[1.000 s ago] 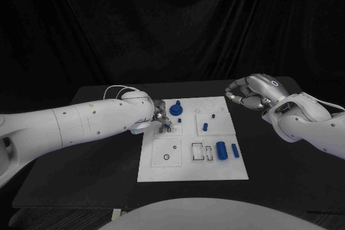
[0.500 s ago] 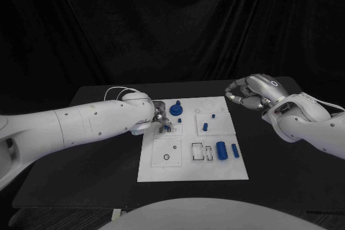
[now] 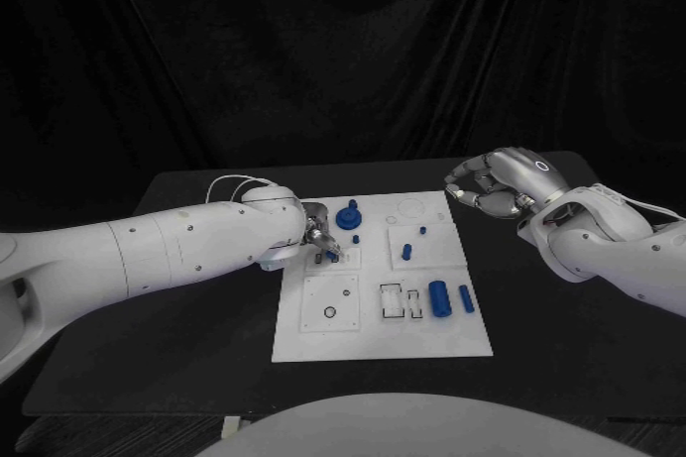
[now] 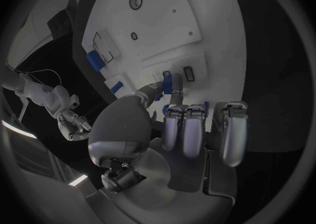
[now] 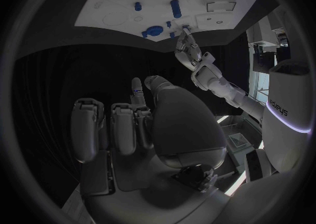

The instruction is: Assemble the parts on the task board

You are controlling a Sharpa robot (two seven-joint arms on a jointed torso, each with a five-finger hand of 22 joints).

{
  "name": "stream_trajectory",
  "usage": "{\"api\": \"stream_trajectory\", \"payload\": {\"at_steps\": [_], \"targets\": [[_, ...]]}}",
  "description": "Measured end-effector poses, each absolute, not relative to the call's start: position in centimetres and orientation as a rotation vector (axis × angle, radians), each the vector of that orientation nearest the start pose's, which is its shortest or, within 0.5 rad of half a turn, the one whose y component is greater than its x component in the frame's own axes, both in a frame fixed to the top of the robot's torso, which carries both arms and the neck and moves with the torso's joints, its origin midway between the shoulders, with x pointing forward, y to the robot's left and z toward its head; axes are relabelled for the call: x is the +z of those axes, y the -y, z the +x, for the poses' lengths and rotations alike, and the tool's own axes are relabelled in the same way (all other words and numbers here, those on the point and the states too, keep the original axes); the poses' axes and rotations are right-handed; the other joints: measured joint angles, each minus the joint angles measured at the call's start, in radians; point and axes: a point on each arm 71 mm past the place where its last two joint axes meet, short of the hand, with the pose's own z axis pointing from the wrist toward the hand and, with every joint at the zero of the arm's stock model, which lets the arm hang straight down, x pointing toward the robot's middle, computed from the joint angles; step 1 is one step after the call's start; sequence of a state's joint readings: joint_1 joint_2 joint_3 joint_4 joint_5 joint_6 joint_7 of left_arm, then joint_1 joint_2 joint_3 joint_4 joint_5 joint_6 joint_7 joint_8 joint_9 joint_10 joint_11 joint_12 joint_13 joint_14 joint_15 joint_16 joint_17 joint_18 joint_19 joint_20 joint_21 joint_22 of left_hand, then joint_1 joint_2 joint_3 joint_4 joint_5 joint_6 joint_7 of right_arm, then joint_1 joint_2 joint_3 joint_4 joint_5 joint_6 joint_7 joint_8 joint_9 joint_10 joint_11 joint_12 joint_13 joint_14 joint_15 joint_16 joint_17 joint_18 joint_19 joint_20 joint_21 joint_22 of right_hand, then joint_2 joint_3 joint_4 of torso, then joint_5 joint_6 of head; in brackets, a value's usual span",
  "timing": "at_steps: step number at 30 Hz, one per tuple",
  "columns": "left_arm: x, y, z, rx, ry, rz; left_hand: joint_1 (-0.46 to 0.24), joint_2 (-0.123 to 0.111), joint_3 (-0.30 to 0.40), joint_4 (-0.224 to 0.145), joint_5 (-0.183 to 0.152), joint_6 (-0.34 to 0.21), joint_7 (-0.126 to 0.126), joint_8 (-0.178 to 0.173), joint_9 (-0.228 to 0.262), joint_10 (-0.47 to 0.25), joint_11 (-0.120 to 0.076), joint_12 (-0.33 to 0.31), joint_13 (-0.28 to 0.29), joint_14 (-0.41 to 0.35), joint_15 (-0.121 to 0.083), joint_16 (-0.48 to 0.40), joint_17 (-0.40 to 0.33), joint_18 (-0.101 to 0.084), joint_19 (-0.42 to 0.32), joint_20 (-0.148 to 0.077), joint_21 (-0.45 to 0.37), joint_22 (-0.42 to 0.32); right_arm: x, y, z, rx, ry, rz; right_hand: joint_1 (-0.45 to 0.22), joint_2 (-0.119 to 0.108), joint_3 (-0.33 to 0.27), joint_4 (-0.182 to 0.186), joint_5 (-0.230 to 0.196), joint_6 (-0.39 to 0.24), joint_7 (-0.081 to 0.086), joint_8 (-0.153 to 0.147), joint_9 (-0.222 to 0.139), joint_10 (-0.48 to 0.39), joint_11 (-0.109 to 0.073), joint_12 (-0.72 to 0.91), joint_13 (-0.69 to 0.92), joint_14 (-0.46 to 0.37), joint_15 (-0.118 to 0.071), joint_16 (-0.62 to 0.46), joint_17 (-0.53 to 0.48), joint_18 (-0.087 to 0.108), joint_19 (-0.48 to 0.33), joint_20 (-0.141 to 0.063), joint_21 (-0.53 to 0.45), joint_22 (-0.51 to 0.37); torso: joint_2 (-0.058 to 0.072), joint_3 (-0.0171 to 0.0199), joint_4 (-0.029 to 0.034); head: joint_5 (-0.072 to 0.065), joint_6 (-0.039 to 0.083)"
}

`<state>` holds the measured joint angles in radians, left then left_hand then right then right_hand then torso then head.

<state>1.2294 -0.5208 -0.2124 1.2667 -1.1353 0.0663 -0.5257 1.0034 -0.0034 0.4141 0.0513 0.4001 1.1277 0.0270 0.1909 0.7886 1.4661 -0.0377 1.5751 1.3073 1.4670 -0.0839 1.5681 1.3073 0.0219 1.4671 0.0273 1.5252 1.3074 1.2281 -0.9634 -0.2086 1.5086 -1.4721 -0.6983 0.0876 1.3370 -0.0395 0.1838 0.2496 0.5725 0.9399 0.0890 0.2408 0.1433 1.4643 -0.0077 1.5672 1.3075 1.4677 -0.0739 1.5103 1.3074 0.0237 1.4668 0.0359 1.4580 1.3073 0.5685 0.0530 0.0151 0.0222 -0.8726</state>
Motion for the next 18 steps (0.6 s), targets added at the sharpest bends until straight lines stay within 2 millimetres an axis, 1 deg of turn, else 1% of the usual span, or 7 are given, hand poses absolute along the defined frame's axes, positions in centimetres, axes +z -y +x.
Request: {"api": "stream_trajectory", "payload": {"at_steps": [9, 10, 18], "targets": [[-27.83, -13.25, 49.69, -0.3, -2.337, -0.012, -0.001, -0.001, 0.0, 0.0, 0.0, 0.002, -0.001, 0.001, 0.001, 0.001, 0.001, 0.0, 0.0, 0.0, 0.0, 0.0, 0.0, 0.0, 0.0, 0.0, 0.0, 0.0, -20.23, 26.23, 46.17, 0.63, -1.386, -0.194, 0.0, 0.0, 0.0, 0.0, 0.0, 0.0, 0.0, 0.0, 0.0, 0.0, 0.0, 0.0, 0.0, 0.0, 0.0, 0.0, 0.0, 0.0, 0.0, 0.0, 0.0, 0.0, 0.0, 0.0, -0.0005, 0.003, 0.0], [-27.86, -13.25, 49.71, -0.3, -2.336, -0.013, -0.005, 0.002, 0.002, 0.002, 0.0, 0.003, 0.0, 0.001, 0.001, 0.001, 0.001, 0.0, 0.0, 0.0, 0.0, 0.0, 0.0, 0.0, 0.0, 0.0, 0.0, 0.0, -20.24, 26.24, 46.17, 0.63, -1.387, -0.194, 0.0, 0.0, 0.001, -0.001, 0.0, 0.0, 0.0, 0.0, 0.0, 0.0, 0.0, 0.0, 0.0, 0.0, 0.0, 0.0, 0.0, 0.0, 0.0, 0.0, 0.0, 0.0, 0.0, 0.0, -0.0005, 0.003, 0.0], [-27.96, -13.14, 49.71, -0.307, -2.337, -0.011, -0.006, 0.002, 0.003, 0.003, 0.0, 0.003, 0.0, 0.001, 0.001, 0.001, 0.001, 0.0, 0.0, 0.0, 0.0, 0.0, 0.0, 0.0, 0.0, 0.0, 0.0, 0.0, -20.38, 26.26, 46.2, 0.629, -1.389, -0.193, 0.0, 0.0, 0.003, -0.003, 0.0, 0.0, 0.0, 0.0, 0.0, 0.0, 0.0, 0.0, 0.0, 0.0, 0.0, 0.0, 0.0, 0.0, 0.0, 0.0, 0.0, 0.001, -0.001, 0.0002, -0.0005, 0.003, 0.0]]}}
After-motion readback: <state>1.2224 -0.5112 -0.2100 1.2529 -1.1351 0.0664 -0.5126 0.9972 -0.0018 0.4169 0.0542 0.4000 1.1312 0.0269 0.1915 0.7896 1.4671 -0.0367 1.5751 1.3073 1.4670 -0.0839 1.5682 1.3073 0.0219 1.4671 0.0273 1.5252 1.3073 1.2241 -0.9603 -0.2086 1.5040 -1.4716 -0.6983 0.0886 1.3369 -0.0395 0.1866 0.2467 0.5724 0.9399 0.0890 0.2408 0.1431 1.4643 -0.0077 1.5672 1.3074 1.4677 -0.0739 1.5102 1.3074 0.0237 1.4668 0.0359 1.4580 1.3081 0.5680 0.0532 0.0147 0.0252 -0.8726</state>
